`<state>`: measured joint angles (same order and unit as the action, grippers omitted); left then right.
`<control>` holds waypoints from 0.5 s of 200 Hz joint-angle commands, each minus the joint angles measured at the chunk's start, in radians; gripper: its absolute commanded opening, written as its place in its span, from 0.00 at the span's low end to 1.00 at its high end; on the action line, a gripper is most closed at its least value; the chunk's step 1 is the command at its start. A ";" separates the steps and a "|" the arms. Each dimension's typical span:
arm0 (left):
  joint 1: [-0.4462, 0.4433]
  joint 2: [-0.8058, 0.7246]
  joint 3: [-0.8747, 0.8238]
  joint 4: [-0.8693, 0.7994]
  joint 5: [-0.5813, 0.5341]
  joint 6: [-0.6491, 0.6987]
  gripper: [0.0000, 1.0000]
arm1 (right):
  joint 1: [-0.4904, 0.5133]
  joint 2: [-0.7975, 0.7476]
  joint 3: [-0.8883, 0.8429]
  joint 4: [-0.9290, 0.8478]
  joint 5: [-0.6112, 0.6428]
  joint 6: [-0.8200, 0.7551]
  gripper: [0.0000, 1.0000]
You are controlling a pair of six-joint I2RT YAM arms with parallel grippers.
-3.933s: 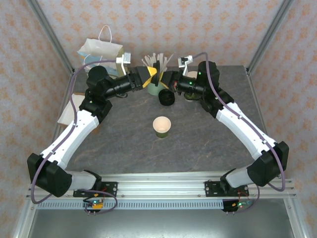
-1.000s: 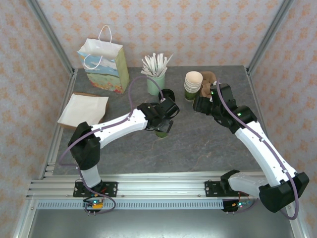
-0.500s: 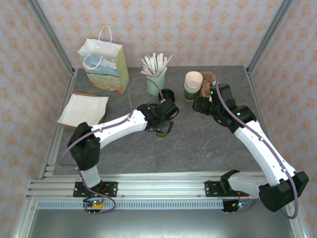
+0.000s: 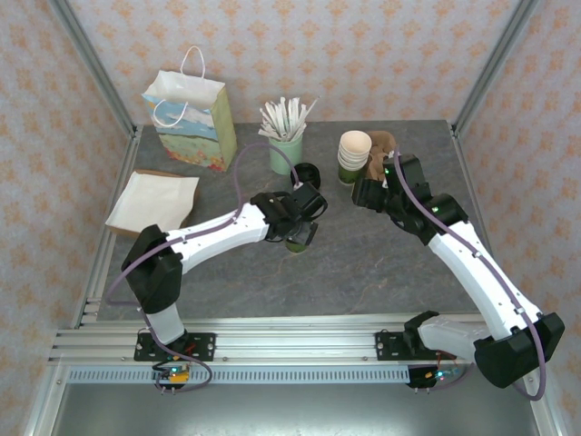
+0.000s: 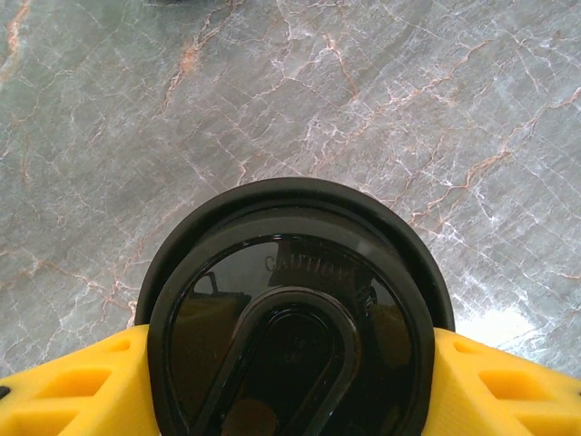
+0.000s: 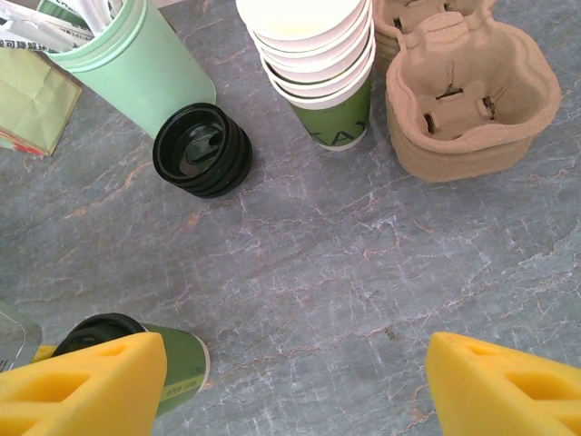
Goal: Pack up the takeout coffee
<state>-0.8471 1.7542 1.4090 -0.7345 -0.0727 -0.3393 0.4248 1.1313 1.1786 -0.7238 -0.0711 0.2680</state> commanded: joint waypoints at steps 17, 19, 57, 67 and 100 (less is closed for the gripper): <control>-0.024 0.109 -0.099 -0.218 0.009 0.023 0.57 | 0.003 -0.001 -0.021 0.021 0.011 -0.001 0.76; -0.024 0.110 -0.101 -0.216 0.009 0.022 0.57 | 0.002 -0.002 -0.020 0.021 0.012 -0.001 0.76; -0.040 0.133 -0.158 -0.195 0.014 0.003 0.57 | 0.002 -0.002 -0.021 0.015 0.021 -0.007 0.76; -0.042 0.132 -0.185 -0.179 0.022 -0.008 0.57 | 0.002 -0.002 -0.020 0.011 0.023 -0.008 0.76; -0.058 0.149 -0.171 -0.203 -0.011 -0.006 0.56 | 0.002 -0.003 -0.025 0.019 0.023 -0.007 0.76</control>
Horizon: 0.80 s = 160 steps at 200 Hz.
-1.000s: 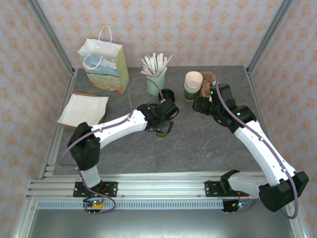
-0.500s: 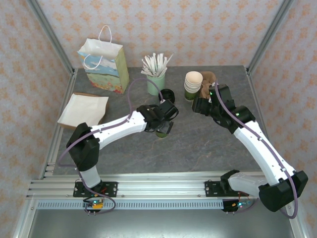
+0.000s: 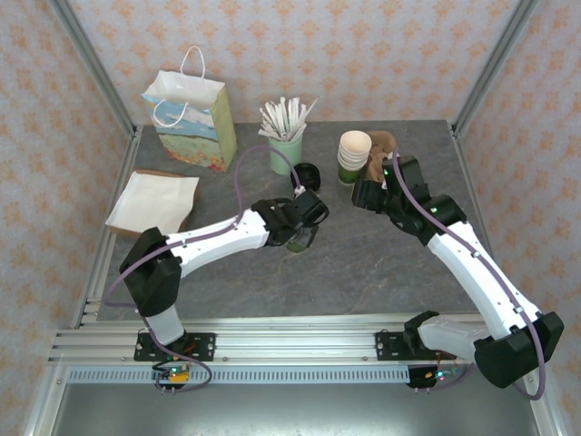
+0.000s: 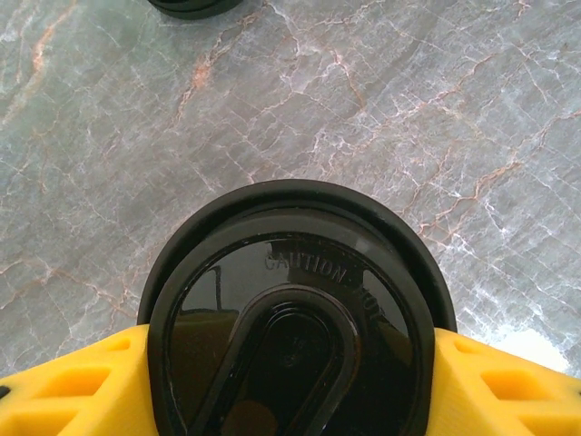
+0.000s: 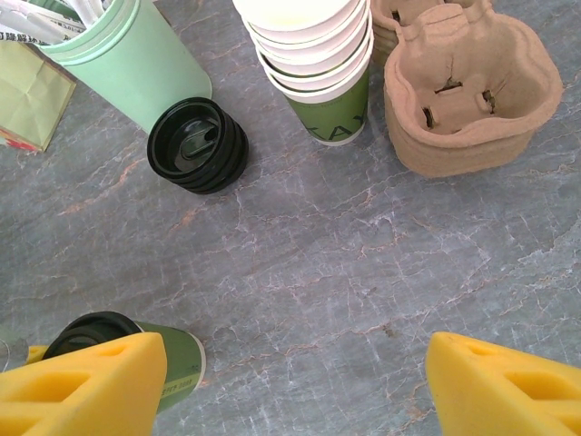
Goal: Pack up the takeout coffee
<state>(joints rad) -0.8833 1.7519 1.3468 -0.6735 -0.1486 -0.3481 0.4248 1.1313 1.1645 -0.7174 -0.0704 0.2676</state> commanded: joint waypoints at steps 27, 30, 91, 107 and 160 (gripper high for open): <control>-0.020 0.122 -0.012 -0.291 0.050 0.017 0.57 | 0.003 0.002 0.007 0.007 0.011 -0.004 0.76; -0.019 0.119 -0.001 -0.294 0.048 0.019 0.58 | 0.003 0.001 0.008 0.006 0.011 -0.003 0.76; 0.034 0.049 0.099 -0.268 0.121 0.009 0.68 | 0.002 -0.013 0.026 -0.017 0.021 -0.012 0.76; 0.039 0.040 0.121 -0.270 0.135 0.009 0.71 | 0.002 -0.011 0.029 -0.014 0.016 -0.012 0.76; 0.041 0.019 0.159 -0.279 0.143 -0.003 0.76 | 0.002 -0.008 0.027 -0.009 0.002 -0.006 0.76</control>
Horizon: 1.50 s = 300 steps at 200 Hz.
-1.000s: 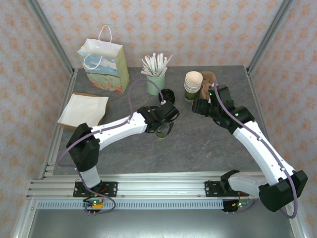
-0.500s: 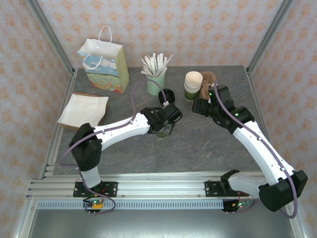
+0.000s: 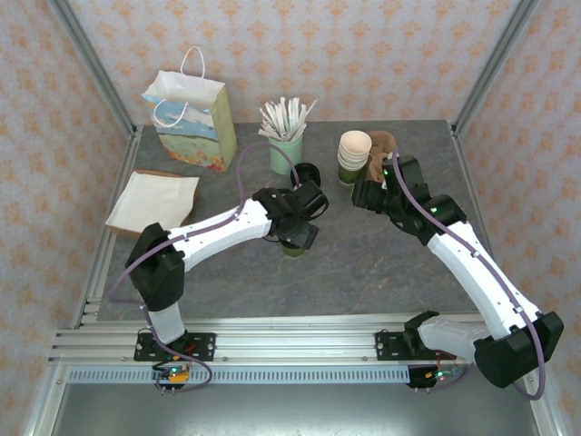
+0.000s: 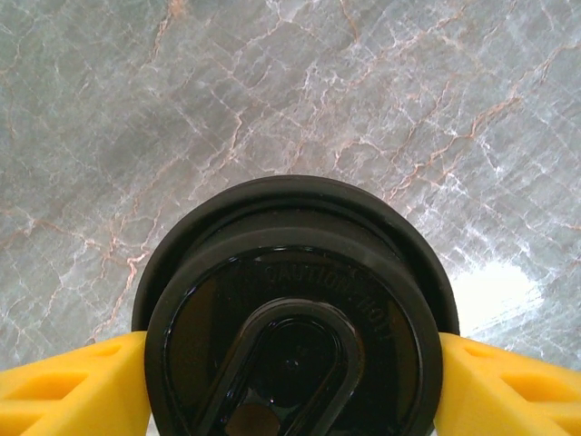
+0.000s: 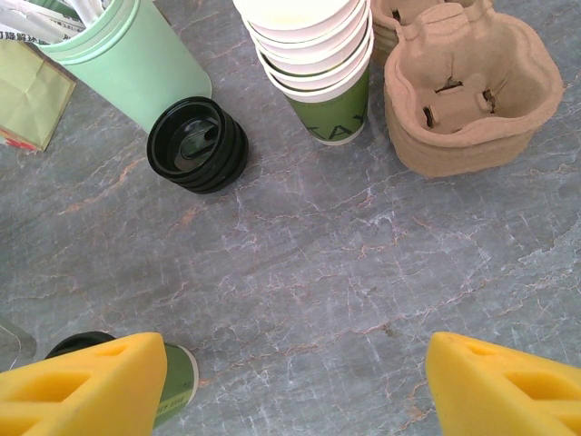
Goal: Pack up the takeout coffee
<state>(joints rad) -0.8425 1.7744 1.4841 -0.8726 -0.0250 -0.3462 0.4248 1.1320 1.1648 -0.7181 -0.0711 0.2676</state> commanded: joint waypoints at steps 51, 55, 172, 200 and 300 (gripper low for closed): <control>0.001 -0.031 0.016 -0.065 0.019 -0.023 0.80 | 0.002 -0.012 0.017 -0.007 -0.002 -0.002 0.76; 0.002 -0.033 0.017 -0.064 0.019 -0.023 0.81 | 0.002 -0.012 0.016 -0.007 -0.003 -0.001 0.76; 0.014 -0.076 0.016 -0.066 -0.005 -0.032 0.85 | 0.002 -0.017 -0.001 0.005 -0.011 0.010 0.76; 0.014 -0.079 -0.006 -0.058 0.022 -0.032 0.84 | 0.002 -0.017 -0.007 0.008 -0.012 0.012 0.76; 0.032 -0.033 -0.019 -0.044 0.079 -0.019 0.80 | 0.002 -0.014 -0.013 0.015 -0.019 0.017 0.76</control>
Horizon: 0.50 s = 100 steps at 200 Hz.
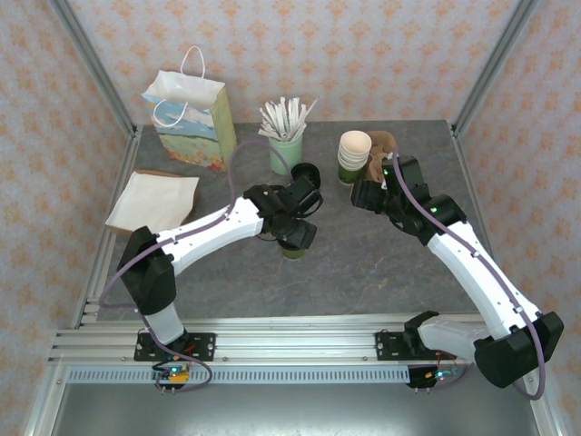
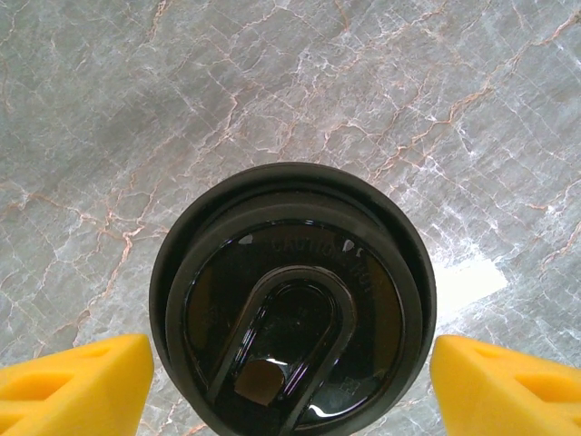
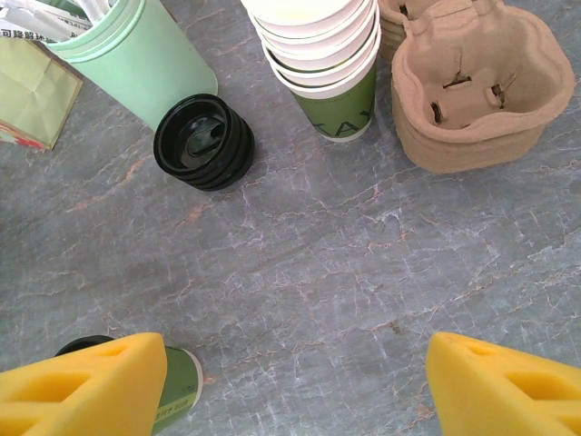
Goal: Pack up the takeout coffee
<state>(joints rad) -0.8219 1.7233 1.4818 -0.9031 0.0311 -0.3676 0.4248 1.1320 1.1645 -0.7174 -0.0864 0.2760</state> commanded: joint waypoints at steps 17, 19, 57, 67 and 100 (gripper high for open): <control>0.013 0.025 -0.018 -0.016 0.024 0.004 0.80 | 0.002 -0.016 -0.012 0.013 -0.004 0.010 0.76; 0.013 0.027 -0.018 -0.016 0.024 0.004 0.80 | 0.002 -0.015 -0.012 0.013 -0.004 0.009 0.76; 0.014 0.035 -0.025 -0.005 0.035 0.006 0.80 | 0.002 -0.018 -0.012 0.012 0.000 0.008 0.76; 0.014 0.038 -0.026 -0.003 0.038 0.005 0.79 | 0.003 -0.018 -0.013 0.012 0.000 0.009 0.76; 0.015 0.050 -0.034 0.001 0.038 0.006 0.74 | 0.002 -0.020 -0.014 0.013 -0.002 0.010 0.76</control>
<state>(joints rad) -0.8150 1.7496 1.4639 -0.9009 0.0639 -0.3656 0.4248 1.1320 1.1637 -0.7174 -0.0864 0.2760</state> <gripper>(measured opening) 0.753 0.760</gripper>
